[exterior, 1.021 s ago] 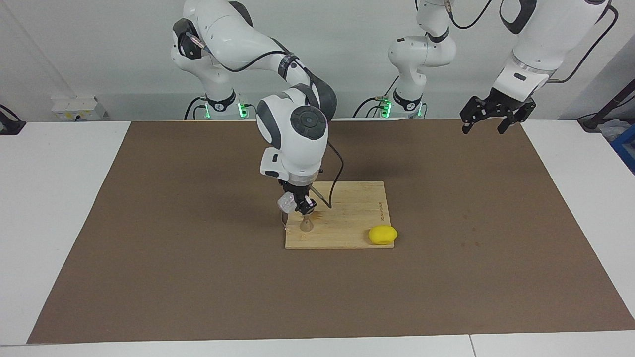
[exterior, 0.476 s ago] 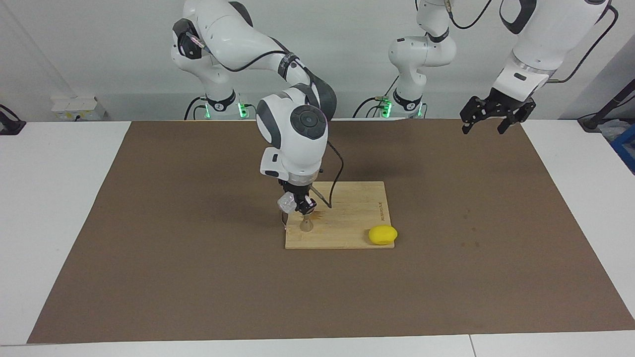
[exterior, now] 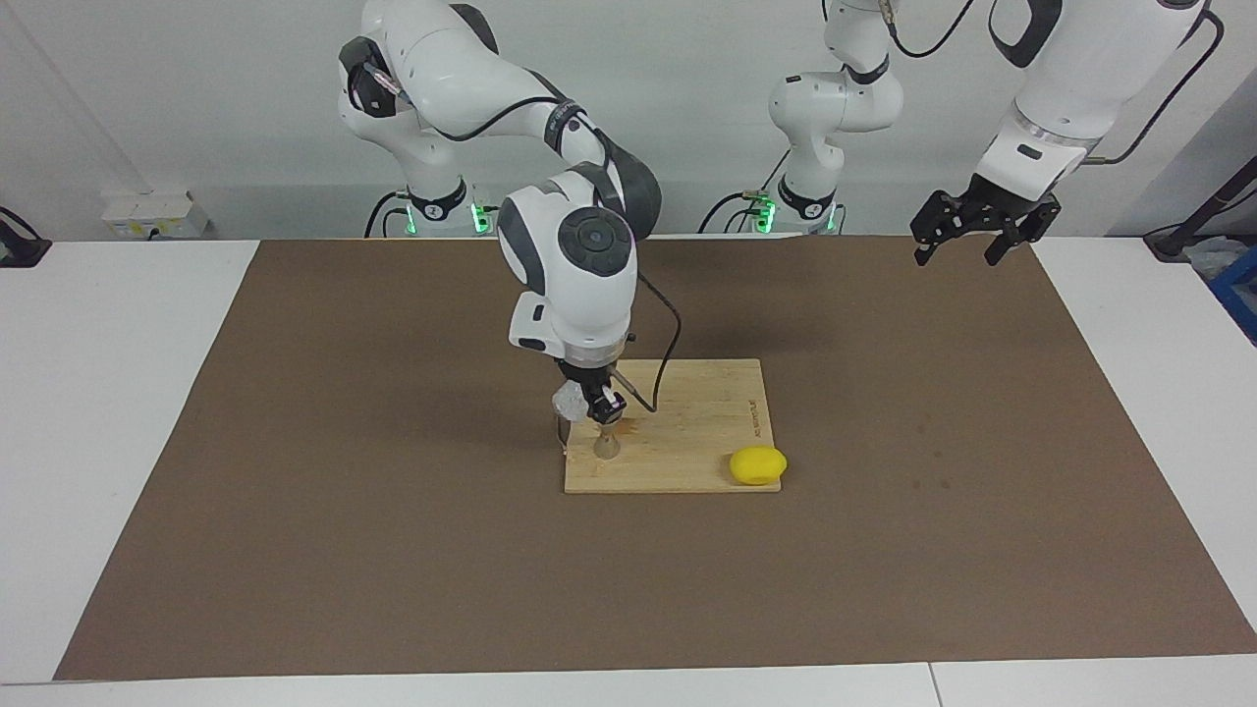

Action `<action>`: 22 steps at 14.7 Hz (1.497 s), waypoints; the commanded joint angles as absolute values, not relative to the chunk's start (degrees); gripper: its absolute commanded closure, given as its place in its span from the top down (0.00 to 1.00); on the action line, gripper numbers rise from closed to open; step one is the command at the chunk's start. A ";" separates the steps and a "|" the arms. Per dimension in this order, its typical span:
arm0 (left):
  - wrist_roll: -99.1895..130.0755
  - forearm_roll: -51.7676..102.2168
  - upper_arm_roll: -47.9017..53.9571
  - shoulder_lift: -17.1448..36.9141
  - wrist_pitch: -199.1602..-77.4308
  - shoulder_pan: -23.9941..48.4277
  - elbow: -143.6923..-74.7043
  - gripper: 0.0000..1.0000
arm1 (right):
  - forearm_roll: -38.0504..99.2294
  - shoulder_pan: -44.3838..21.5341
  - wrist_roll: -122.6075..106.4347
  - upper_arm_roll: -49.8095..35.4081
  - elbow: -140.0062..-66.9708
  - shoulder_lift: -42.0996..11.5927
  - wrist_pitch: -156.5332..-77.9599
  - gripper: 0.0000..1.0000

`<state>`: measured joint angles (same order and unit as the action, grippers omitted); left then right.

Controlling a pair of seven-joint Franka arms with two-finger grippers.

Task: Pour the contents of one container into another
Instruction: 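Carry the glass cup with the right gripper back off the board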

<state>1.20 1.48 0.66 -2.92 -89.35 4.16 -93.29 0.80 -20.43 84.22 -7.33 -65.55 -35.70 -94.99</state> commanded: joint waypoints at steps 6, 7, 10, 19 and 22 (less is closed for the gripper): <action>1.32 1.67 0.44 -3.69 -89.82 4.22 -94.39 1.00 | 9.13 -15.83 78.67 -7.73 -65.57 -35.68 -95.62 0.00; 1.32 1.67 0.44 -3.69 -89.82 4.22 -94.39 1.00 | 10.18 -15.04 77.62 -7.73 -66.09 -35.60 -95.71 0.00; 1.32 1.67 0.44 -3.78 -89.82 4.22 -94.39 1.00 | 13.43 -11.35 74.02 -7.73 -69.15 -34.55 -95.71 0.00; 1.32 1.67 0.44 -3.69 -89.82 4.22 -94.39 1.00 | 32.49 4.55 56.62 -7.65 -95.69 -25.41 -108.01 0.00; 1.32 1.67 0.44 -3.78 -89.82 4.22 -94.39 1.00 | 37.79 9.39 53.09 -7.65 -100.27 -24.70 -108.46 0.00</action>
<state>1.20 1.48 0.66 -2.92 -89.35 4.16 -93.29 34.47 6.49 55.85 -6.91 -94.30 -28.04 -106.55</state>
